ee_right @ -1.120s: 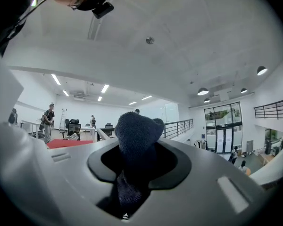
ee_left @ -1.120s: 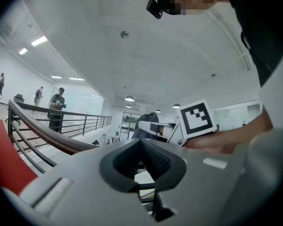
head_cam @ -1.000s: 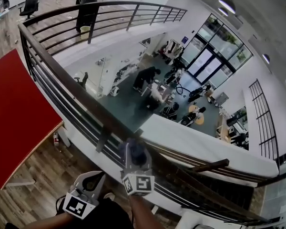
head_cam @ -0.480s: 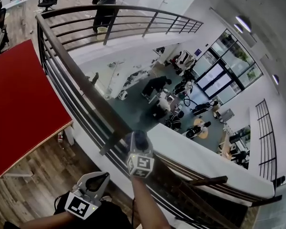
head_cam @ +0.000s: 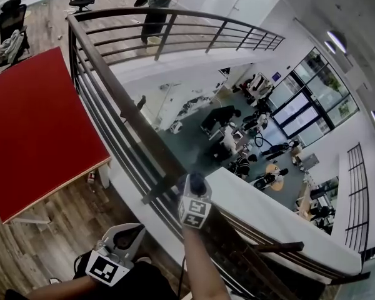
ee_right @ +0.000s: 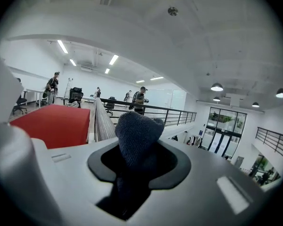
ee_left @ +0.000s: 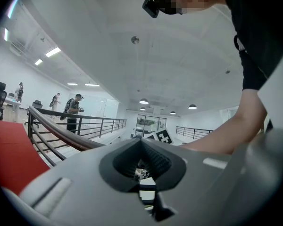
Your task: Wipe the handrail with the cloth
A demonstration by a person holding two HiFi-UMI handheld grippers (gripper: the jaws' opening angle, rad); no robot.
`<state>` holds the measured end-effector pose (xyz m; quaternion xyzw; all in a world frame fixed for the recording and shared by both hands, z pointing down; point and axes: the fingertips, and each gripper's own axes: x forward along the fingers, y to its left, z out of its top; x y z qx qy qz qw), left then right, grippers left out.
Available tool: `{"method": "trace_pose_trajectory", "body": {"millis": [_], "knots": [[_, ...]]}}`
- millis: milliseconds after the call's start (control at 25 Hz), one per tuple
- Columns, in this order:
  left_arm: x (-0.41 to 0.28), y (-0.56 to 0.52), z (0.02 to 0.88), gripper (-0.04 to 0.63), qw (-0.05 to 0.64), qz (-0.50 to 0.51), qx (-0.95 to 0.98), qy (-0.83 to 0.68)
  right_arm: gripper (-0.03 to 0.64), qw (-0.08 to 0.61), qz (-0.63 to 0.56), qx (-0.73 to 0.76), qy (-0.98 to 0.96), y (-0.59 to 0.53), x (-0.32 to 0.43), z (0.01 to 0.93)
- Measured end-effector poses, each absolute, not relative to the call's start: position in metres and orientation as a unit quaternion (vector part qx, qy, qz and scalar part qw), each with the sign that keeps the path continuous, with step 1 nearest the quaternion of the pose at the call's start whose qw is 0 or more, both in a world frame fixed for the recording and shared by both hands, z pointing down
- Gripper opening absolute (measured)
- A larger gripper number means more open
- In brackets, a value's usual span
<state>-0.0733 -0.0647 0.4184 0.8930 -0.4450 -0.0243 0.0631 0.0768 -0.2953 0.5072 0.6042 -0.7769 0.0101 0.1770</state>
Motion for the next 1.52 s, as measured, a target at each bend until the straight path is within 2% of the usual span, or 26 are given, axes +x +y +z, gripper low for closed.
{"method": "trace_pose_trajectory", "body": {"millis": [280,960,1520], "knots": [[-0.074,-0.061,0.417,0.0,0.064,-0.024,0.895,-0.441,0.124,0.214,0.009,0.597,-0.773,-0.293,0.069,0.512],[-0.058,-0.052,0.421,0.0,0.077,-0.024,0.907,-0.413,0.123,0.223,0.028,0.611,-0.759,-0.277,0.095,0.515],[-0.043,-0.041,0.411,0.0,0.037,-0.012,0.921,-0.388,0.123,0.226,0.036,0.622,-0.749,-0.261,0.111,0.514]]}}
